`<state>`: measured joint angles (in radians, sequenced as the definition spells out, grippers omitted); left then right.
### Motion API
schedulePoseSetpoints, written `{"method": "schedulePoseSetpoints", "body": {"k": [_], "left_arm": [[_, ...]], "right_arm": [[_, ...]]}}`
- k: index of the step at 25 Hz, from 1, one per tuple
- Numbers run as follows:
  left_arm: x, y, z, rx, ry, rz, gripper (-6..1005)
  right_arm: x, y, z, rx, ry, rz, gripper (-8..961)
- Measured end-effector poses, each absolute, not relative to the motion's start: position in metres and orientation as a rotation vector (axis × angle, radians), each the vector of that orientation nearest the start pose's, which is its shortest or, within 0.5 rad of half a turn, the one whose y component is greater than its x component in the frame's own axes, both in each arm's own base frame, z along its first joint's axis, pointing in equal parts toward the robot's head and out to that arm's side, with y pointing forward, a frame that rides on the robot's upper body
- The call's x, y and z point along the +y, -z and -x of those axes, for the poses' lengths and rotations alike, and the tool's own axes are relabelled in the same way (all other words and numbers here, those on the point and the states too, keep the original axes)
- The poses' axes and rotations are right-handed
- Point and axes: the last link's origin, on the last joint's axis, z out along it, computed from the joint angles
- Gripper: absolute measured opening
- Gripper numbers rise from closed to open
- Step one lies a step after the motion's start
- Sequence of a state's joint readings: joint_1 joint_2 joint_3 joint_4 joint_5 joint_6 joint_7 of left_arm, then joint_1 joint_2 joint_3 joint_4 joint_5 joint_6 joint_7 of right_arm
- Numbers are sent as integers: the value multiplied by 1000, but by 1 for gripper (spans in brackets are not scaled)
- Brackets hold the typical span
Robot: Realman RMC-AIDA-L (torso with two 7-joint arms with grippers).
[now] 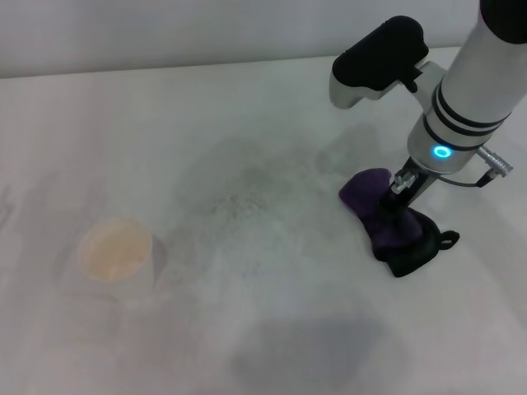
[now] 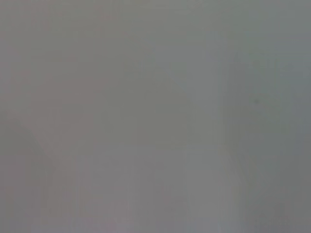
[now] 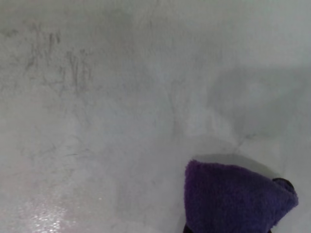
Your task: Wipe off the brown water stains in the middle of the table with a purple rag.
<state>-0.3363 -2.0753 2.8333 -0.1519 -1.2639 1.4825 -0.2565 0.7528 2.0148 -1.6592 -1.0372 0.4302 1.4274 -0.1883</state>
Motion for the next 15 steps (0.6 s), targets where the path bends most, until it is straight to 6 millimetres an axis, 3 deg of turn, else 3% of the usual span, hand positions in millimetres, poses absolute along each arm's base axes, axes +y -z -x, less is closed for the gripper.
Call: {"method": "schedulePoseSetpoints", "body": {"k": [8,15], "left_arm": [[273,-36,368,-320,628,1627,875],[277,-35,368,-321,624,1630,875]], "right_arm": [[372,32,-213,1121,811,2269,107],[379,20,-206,1136,680,2300,360]]}}
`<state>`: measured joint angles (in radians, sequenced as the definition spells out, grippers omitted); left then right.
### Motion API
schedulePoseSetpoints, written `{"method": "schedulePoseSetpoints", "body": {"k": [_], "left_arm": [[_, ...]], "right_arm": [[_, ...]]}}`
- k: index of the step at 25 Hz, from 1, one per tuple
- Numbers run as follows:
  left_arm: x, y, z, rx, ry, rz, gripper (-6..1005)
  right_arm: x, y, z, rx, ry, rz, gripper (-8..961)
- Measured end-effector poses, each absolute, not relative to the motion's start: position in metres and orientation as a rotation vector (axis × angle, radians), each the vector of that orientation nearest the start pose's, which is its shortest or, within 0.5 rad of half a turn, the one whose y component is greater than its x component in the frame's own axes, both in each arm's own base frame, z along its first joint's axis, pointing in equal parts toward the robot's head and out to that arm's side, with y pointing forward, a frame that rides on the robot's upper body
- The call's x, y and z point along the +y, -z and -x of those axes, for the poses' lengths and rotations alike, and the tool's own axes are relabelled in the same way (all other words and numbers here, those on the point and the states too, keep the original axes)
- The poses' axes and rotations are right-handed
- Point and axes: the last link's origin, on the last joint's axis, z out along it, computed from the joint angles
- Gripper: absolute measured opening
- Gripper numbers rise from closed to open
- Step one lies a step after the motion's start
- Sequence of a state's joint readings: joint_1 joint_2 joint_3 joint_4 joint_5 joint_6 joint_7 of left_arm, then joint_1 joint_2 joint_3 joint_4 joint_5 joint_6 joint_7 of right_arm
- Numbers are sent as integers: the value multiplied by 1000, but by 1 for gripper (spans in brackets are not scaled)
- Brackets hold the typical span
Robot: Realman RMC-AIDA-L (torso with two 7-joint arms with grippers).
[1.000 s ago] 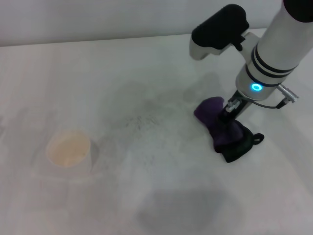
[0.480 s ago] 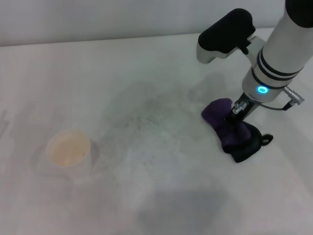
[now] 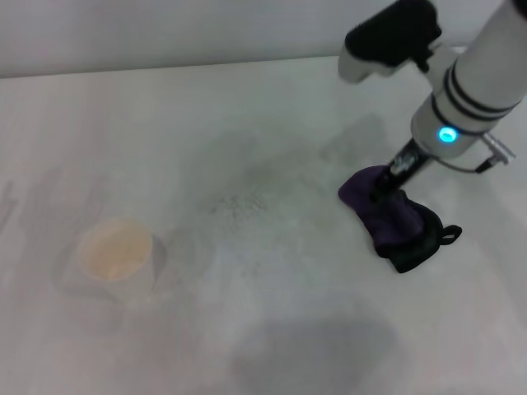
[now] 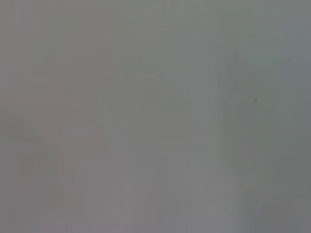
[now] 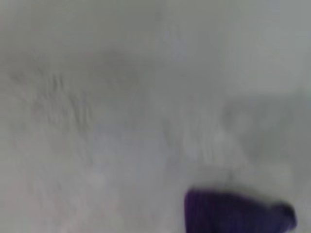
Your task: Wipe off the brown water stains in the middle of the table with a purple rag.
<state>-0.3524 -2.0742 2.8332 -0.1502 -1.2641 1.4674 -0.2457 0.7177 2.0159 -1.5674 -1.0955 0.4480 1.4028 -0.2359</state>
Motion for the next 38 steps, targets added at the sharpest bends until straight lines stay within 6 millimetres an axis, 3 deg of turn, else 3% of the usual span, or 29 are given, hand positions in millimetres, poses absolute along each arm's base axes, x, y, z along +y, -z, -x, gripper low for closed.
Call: {"method": "schedulePoseSetpoints", "body": {"k": [5,9,18,28,33,38], "left_arm": [[280,-35,366,-316,627,1633,875],[282,-36,364,-311,629,1634,875],[292,-38,364,-326,619,1614,875],[295,-42,367,-333,593,1557,876],[296,-43,365,-343,605,1505,876],[297,-44,368,-355,589,1456,876]], "right_arm": [[390,-3,-202,1153,404,2359,383],[397,-24,-210,1157,179,2384,384],[403,-75,-263,1126,-190,2164,386],[393,-98,-319,974,-601,1938,388],[380,-111,-352,931,-663,1783,389],[370,-112,-371,833,-618,1716,390]]}}
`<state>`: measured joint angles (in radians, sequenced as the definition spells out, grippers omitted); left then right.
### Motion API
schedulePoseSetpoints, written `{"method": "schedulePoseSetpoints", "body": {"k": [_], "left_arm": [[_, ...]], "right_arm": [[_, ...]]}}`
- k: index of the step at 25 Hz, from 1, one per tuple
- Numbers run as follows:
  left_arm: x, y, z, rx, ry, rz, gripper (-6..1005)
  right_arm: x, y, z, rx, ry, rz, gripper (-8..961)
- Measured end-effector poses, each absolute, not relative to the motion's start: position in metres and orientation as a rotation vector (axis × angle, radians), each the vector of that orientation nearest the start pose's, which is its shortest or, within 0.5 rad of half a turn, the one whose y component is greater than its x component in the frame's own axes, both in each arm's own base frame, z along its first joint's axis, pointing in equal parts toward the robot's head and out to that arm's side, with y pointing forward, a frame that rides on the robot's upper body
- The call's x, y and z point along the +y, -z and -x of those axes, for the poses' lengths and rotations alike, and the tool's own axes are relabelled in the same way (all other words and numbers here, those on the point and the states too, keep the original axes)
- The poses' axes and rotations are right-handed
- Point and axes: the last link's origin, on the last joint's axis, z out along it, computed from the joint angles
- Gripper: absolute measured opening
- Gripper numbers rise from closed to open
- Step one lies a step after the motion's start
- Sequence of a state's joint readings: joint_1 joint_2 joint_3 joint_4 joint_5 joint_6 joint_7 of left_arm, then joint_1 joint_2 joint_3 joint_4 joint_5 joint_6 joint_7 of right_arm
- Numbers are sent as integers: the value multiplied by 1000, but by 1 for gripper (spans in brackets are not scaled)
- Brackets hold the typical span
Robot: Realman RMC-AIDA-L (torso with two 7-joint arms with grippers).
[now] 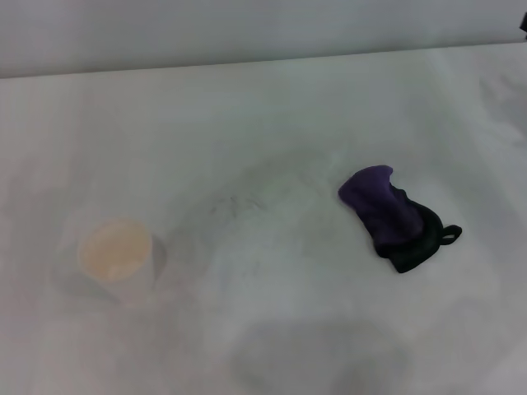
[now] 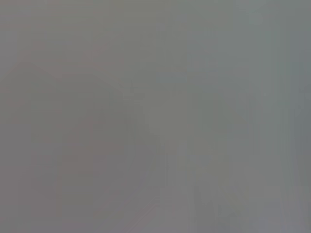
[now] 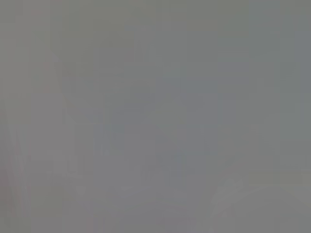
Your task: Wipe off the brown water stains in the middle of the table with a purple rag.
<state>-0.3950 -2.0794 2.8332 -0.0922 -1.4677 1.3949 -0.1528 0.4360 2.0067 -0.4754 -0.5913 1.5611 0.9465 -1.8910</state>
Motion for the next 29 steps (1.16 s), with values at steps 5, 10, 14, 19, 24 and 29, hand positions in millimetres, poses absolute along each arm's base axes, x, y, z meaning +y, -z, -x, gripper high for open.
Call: {"method": "schedulePoseSetpoints", "body": {"k": [5,10,14,19,24,29], "left_arm": [[294,-39,369,-321,499,1400,876],[293,-39,369,-350,497,1343,877],[291,-39,369,-370,517,1312,877],[289,-36,367,-384,546,1299,877],[290,-35,364,-384,569,1308,877],[293,-25,357,-415,609,1325,877]], "right_arm": [[358,-110,-383,707,-634,1581,430],[346,-110,-395,619,-565,1493,628],[340,-109,-402,607,-532,1450,786],[328,-113,-413,646,-548,1347,873],[320,-114,-413,613,-565,1317,884],[317,-111,-406,552,-586,1333,884]]}}
